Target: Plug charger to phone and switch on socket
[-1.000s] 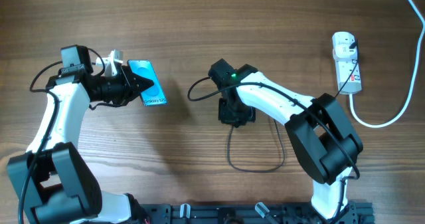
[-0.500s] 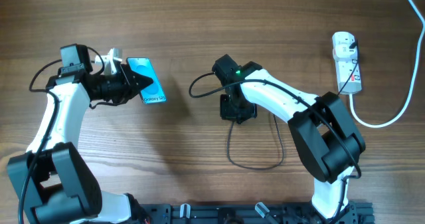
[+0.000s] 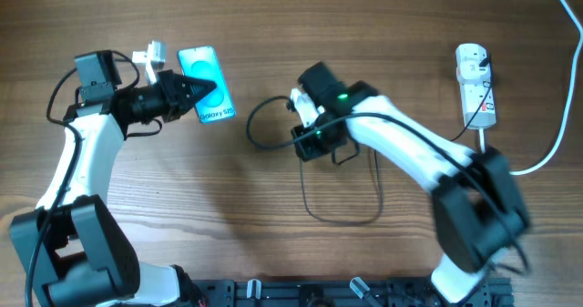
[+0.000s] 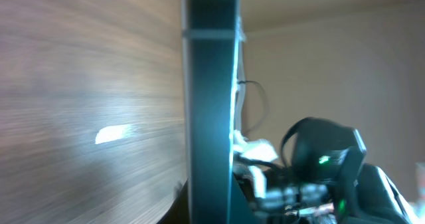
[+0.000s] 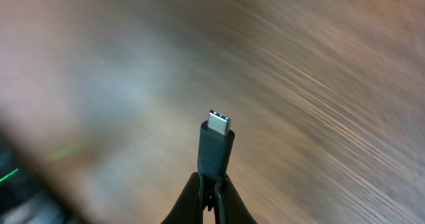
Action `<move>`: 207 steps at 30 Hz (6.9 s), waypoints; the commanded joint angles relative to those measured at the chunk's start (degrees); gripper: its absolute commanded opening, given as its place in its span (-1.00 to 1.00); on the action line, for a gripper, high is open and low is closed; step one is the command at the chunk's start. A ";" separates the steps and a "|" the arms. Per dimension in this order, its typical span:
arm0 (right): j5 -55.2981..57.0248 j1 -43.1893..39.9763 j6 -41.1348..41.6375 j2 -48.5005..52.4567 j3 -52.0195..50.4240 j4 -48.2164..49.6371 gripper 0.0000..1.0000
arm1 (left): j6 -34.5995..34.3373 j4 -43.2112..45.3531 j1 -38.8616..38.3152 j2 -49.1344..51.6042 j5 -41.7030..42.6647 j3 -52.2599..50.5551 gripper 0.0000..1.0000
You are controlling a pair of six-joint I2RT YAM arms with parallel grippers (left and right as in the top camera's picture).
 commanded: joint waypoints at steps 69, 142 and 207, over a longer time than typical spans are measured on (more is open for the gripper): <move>-18.49 1.99 7.13 -8.66 0.33 13.27 -0.91 | -8.63 6.97 -12.55 -10.12 -5.01 0.20 -0.92; -18.01 1.99 7.28 -8.66 0.33 11.65 -0.91 | -14.45 6.05 -13.46 -10.12 -11.80 0.20 -0.92; -18.18 1.99 10.01 -8.66 0.33 13.35 -0.91 | -16.41 5.46 -13.84 -10.12 -13.07 0.20 -0.92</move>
